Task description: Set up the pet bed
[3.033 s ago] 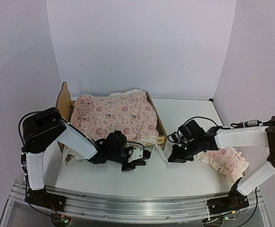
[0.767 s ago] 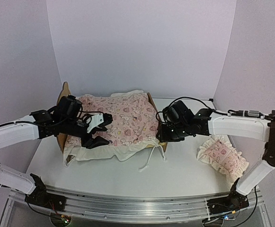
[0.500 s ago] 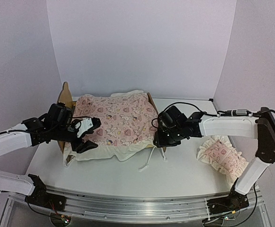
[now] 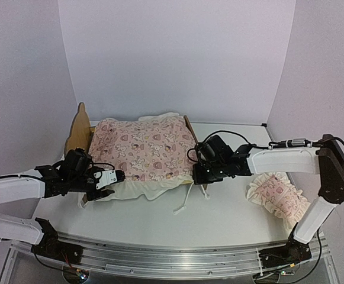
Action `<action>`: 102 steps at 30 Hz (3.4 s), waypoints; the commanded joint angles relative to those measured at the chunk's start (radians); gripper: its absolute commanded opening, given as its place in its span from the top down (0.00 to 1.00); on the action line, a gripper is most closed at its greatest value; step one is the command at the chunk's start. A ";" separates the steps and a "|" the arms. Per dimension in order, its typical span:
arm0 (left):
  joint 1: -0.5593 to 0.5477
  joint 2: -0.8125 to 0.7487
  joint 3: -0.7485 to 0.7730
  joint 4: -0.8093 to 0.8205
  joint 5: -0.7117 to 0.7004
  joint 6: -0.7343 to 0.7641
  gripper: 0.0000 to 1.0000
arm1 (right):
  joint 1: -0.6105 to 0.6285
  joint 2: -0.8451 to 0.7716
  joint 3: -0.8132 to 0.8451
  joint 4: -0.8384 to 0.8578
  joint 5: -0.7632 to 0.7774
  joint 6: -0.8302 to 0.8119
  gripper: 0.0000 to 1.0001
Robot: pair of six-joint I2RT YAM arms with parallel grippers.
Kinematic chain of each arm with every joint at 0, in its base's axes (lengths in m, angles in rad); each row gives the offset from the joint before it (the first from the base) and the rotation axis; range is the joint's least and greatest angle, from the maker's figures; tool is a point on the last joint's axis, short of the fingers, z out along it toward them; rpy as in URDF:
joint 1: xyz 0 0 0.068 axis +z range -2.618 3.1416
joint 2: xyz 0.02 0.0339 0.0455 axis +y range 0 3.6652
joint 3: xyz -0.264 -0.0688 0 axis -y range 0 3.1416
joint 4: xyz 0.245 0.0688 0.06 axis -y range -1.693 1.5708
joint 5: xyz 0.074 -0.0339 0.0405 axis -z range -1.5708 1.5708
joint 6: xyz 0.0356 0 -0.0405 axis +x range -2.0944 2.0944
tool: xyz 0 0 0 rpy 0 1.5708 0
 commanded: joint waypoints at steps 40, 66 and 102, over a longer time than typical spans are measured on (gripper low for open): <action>0.004 -0.018 0.156 0.031 0.178 -0.099 1.00 | 0.226 -0.060 -0.055 0.274 -0.016 -0.063 0.41; 0.003 -0.012 0.170 0.128 0.197 -0.223 1.00 | 0.353 0.658 0.557 0.819 -0.272 0.095 0.31; 0.013 -0.199 0.046 -0.125 0.017 -0.191 0.57 | 0.230 -0.067 -0.220 0.387 0.267 0.019 0.51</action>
